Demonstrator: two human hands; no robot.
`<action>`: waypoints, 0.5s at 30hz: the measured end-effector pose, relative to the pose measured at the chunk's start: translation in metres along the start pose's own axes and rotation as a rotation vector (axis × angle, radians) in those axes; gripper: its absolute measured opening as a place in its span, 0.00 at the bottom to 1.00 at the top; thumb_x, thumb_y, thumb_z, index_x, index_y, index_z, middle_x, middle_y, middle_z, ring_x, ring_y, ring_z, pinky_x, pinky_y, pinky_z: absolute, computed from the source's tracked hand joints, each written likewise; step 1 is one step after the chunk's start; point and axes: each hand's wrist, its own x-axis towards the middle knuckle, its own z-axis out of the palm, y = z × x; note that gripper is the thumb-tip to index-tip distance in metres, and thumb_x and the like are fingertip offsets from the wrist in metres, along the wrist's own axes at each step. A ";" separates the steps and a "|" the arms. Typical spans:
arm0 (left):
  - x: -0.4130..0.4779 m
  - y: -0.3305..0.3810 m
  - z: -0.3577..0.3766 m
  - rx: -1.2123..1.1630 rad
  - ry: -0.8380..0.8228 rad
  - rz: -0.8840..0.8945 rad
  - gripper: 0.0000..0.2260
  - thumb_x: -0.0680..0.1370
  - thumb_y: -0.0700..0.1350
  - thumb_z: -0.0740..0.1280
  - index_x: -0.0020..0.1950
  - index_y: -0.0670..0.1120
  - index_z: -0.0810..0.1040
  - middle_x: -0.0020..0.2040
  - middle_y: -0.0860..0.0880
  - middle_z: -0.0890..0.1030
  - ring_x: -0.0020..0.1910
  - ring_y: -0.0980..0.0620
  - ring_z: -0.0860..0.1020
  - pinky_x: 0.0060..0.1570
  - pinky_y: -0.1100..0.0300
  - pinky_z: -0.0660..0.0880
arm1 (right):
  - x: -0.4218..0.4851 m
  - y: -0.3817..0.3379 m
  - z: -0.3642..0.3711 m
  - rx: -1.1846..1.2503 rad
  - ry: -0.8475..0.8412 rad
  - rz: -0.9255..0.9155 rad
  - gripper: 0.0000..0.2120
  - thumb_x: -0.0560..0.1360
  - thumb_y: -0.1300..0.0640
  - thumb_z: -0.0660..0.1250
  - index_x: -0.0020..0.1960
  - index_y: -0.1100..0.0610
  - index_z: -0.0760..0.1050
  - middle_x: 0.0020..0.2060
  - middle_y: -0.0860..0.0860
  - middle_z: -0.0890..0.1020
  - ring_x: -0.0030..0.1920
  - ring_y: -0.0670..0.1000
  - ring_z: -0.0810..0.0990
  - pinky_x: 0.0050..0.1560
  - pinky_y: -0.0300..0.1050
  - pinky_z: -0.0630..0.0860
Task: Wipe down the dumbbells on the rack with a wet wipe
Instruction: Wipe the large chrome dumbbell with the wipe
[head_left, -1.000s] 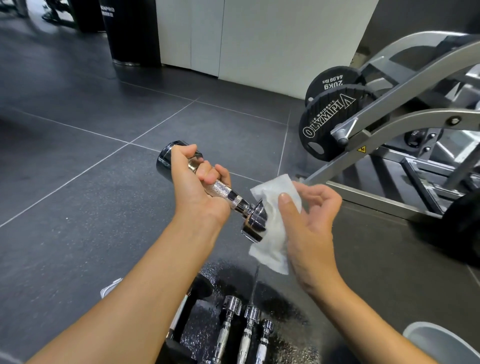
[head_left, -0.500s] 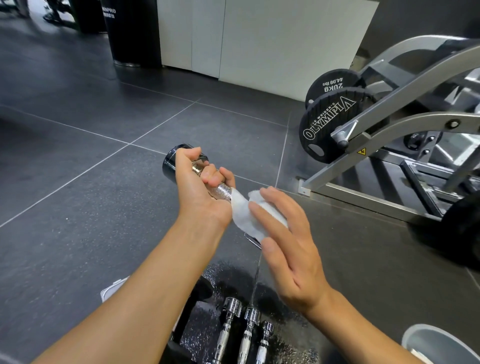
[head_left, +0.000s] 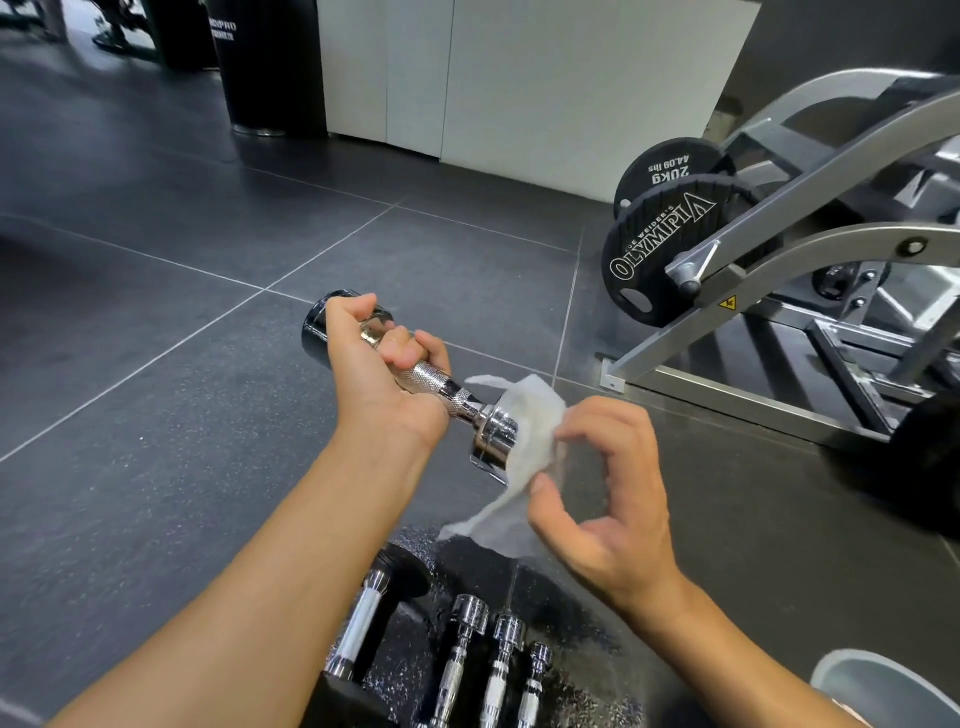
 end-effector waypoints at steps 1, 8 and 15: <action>-0.001 0.000 0.001 -0.001 -0.002 -0.005 0.17 0.74 0.47 0.71 0.31 0.49 0.66 0.28 0.56 0.60 0.21 0.57 0.60 0.31 0.68 0.71 | 0.001 -0.001 0.002 0.022 0.006 0.008 0.16 0.70 0.60 0.69 0.57 0.59 0.73 0.51 0.60 0.75 0.57 0.52 0.74 0.61 0.41 0.70; -0.006 -0.009 0.002 0.016 -0.034 -0.030 0.16 0.75 0.47 0.70 0.33 0.49 0.65 0.28 0.56 0.59 0.21 0.57 0.59 0.28 0.68 0.71 | 0.007 -0.010 0.028 0.124 0.085 0.090 0.11 0.75 0.58 0.68 0.55 0.57 0.69 0.54 0.60 0.73 0.59 0.51 0.73 0.61 0.42 0.69; -0.012 -0.023 0.006 0.051 -0.046 0.011 0.14 0.75 0.48 0.69 0.34 0.50 0.66 0.28 0.57 0.60 0.22 0.57 0.59 0.30 0.68 0.70 | 0.031 -0.040 0.048 0.479 0.468 0.778 0.02 0.77 0.58 0.63 0.47 0.55 0.73 0.39 0.50 0.77 0.39 0.52 0.75 0.39 0.50 0.72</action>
